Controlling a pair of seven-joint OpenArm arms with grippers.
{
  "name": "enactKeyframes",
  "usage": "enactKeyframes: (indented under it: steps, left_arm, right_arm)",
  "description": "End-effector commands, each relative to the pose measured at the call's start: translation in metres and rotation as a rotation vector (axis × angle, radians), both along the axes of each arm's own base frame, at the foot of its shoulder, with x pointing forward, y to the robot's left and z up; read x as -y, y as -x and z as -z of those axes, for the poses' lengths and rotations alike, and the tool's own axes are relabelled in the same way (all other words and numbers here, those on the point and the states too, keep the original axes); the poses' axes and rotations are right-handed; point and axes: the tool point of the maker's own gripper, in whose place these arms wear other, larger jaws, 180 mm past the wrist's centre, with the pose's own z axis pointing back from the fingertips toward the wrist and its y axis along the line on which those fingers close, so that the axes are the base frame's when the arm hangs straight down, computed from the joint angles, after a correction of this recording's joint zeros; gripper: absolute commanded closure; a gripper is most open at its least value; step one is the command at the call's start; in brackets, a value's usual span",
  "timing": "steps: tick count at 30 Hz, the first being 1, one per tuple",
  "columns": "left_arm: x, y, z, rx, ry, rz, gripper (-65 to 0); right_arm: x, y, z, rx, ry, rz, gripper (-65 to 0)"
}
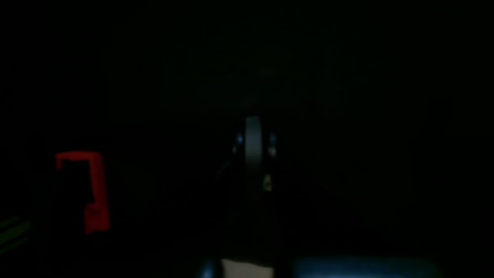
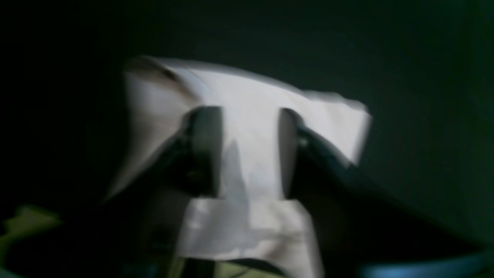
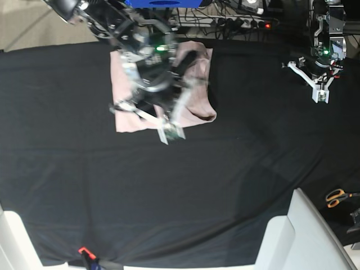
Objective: Fold the T-shirt properly
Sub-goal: 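Release the folded shirt and lift the right gripper, then move the left gripper to the shirt's folded edge and grasp it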
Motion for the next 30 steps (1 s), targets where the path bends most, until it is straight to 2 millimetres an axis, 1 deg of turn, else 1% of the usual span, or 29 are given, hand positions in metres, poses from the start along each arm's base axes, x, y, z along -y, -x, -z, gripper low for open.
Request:
enactKeyframes:
  steps: [1, 2, 3, 4, 7, 9, 12, 15, 17, 19, 22, 23, 25, 27, 29, 30]
  left_arm:
    - [-0.004, -0.010, -0.010, 0.033, -0.018, 0.012, 0.0]
    - [-0.004, -0.009, -0.010, 0.032, -0.018, 0.012, 0.0]
    - [-0.004, -0.010, -0.010, 0.033, -0.017, 0.011, 0.0]
    - [-0.002, -0.010, -0.010, 0.034, -0.015, 0.013, 0.0]
    - [0.003, -0.014, -0.013, 0.046, -0.009, 0.021, 0.0]
    - [0.007, -0.017, -0.018, 0.061, -0.006, 0.030, 0.0]
    - [0.024, -0.022, -0.019, 0.069, 0.009, 0.079, 0.0]
    - [0.043, -0.026, -0.019, 0.071, 0.028, 0.128, 0.0]
    - [0.053, -0.028, -0.019, 0.075, 0.039, 0.151, 0.0]
    - [0.063, -0.030, -0.019, 0.082, 0.057, 0.161, 0.0]
    - [0.082, -0.033, -0.024, 0.065, 0.090, 0.158, 0.0]
    - [0.087, -0.034, -0.028, 0.060, 0.096, 0.162, 0.0]
    - [0.103, -0.041, -0.040, 0.081, 0.132, 0.170, 0.0]
    - [0.123, -0.047, -0.055, 0.121, 0.221, 0.182, -0.3]
    - [0.148, -0.050, -0.068, 0.144, 0.372, 0.210, -14.8]
    - [0.157, -0.050, -0.073, 0.146, 0.442, 0.237, -22.9]
  right_arm:
    - [-0.001, -0.004, -0.005, 0.040, -0.012, 0.001, -1.2]
    - [0.002, 0.000, 0.001, 0.031, -0.006, 0.000, 0.0]
    - [0.004, 0.004, 0.007, 0.021, -0.001, -0.005, -0.6]
    - [0.004, 0.010, 0.012, 0.011, 0.000, -0.016, -2.4]
    - [-0.001, 0.024, 0.025, -0.001, -0.001, -0.051, -1.4]
    - [-0.001, 0.034, 0.038, -0.022, 0.011, -0.055, -1.5]
    - [-0.006, 0.050, 0.056, -0.064, 0.017, -0.057, -1.5]
    - [0.006, 0.057, 0.075, -0.114, 0.048, -0.022, -1.5]
    - [0.011, 0.060, 0.078, -0.133, 0.046, 0.008, -1.5]
    - [0.013, 0.059, 0.065, -0.108, 0.017, 0.042, -1.5]
    - [0.018, 0.044, 0.030, -0.028, -0.052, 0.125, -1.5]
    - [0.024, 0.040, 0.024, -0.009, -0.055, 0.140, -1.5]
    - [0.033, 0.035, 0.017, 0.011, -0.058, 0.163, -1.5]
    - [0.043, 0.030, 0.016, 0.022, -0.050, 0.191, -1.5]
    - [0.054, 0.028, 0.018, 0.022, -0.038, 0.219, -1.5]
    - [0.058, 0.027, 0.019, 0.022, -0.032, 0.230, -1.5]
